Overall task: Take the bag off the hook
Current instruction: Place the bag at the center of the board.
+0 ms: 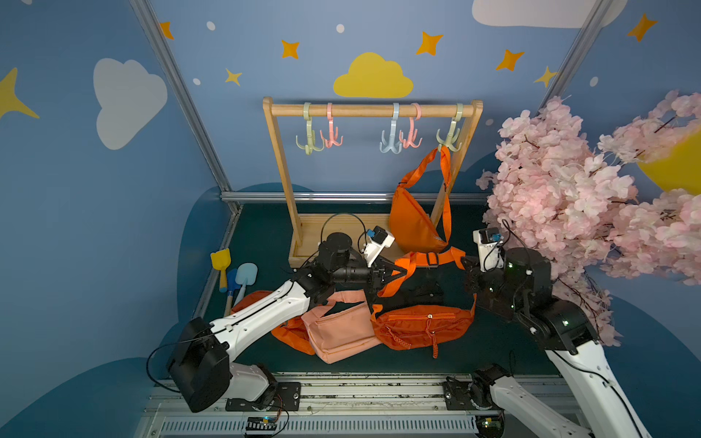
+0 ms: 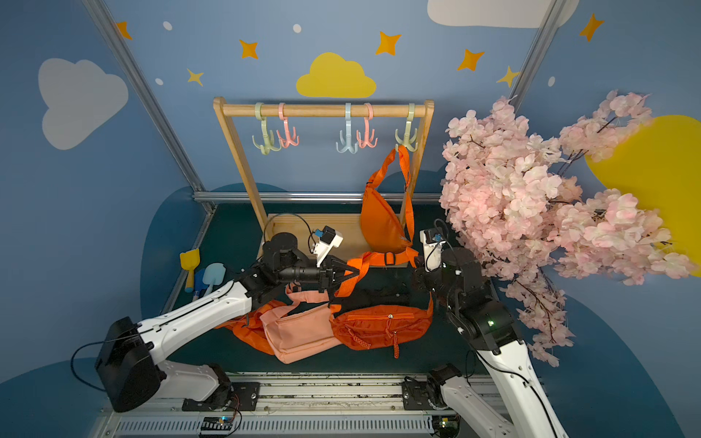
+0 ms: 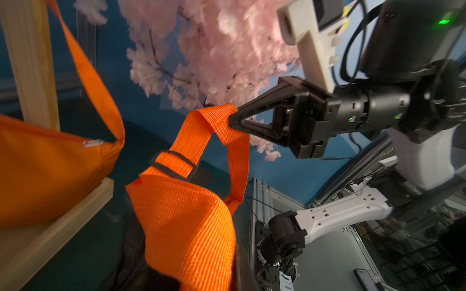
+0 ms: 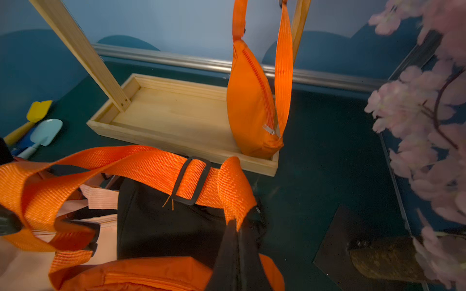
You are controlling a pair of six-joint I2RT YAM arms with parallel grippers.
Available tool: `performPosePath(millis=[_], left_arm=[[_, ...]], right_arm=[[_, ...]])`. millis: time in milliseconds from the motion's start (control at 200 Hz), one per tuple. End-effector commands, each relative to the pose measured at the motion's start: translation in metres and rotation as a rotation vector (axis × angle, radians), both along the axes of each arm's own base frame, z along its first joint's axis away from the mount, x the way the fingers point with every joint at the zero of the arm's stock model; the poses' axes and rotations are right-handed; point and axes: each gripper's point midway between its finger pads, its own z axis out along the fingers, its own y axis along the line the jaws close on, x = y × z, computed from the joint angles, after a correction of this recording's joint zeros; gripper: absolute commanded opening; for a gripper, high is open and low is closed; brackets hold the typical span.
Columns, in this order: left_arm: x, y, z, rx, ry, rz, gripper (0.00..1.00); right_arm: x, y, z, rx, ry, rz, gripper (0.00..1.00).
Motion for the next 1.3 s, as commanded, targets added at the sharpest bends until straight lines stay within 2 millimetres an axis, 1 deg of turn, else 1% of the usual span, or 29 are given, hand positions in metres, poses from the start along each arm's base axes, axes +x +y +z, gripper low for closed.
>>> performPosePath(millis=[0,130,230,270,320,390,436,471,511,541,631,666,751,856,916,991,1131,1297], left_arm=[[0.011,0.000,-0.001,-0.009,0.001,0.053,0.11],[0.015,0.000,-0.015,0.042,0.012,0.055,0.12],[0.019,0.004,-0.026,0.087,0.008,0.082,0.24],[0.020,0.006,-0.031,0.100,0.007,0.096,0.31],[0.020,0.010,-0.034,0.107,0.003,0.116,0.42],[0.021,0.016,-0.036,0.110,-0.010,0.150,0.54],[0.022,0.021,-0.036,0.110,-0.022,0.176,0.69],[0.022,0.025,-0.035,0.104,-0.036,0.192,0.76],[0.022,0.028,-0.033,0.099,-0.058,0.205,0.78],[0.021,0.031,-0.032,0.096,-0.076,0.214,0.81],[0.019,0.037,-0.024,0.090,-0.128,0.229,0.83],[0.020,0.039,-0.023,0.096,-0.143,0.238,0.85],[0.023,0.043,-0.021,0.108,-0.167,0.262,0.86],[0.026,0.045,-0.018,0.114,-0.190,0.280,0.87],[0.028,0.046,-0.018,0.116,-0.198,0.292,0.89],[0.029,0.047,-0.014,0.115,-0.215,0.302,0.89],[0.031,0.051,-0.010,0.119,-0.241,0.322,0.90],[0.030,0.058,-0.007,0.131,-0.278,0.344,0.90]], right_arm=[[0.004,-0.003,-0.020,0.014,0.050,-0.047,0.00],[0.006,0.001,-0.036,0.029,0.080,-0.043,0.00],[0.006,0.000,-0.042,0.030,0.083,-0.049,0.00],[0.007,0.001,-0.044,0.035,0.077,-0.046,0.00],[0.006,0.003,-0.046,0.043,0.075,-0.043,0.00],[0.005,0.003,-0.049,0.048,0.088,-0.046,0.00],[0.005,0.001,-0.051,0.051,0.097,-0.057,0.00],[0.004,-0.001,-0.053,0.052,0.098,-0.071,0.06],[0.003,-0.004,-0.053,0.056,0.094,-0.084,0.15],[0.002,-0.006,-0.053,0.059,0.088,-0.093,0.17],[0.000,-0.008,-0.051,0.068,0.059,-0.097,0.22],[-0.001,-0.010,-0.050,0.066,0.048,-0.101,0.24],[-0.002,-0.015,-0.045,0.054,0.021,-0.118,0.26],[-0.001,-0.022,-0.034,0.049,-0.030,-0.144,0.28],[0.000,-0.024,-0.027,0.054,-0.067,-0.156,0.31],[0.004,-0.026,-0.016,0.070,-0.122,-0.169,0.36],[0.013,-0.022,0.002,0.112,-0.194,-0.172,0.39],[0.027,-0.012,0.009,0.152,-0.213,-0.158,0.40]])
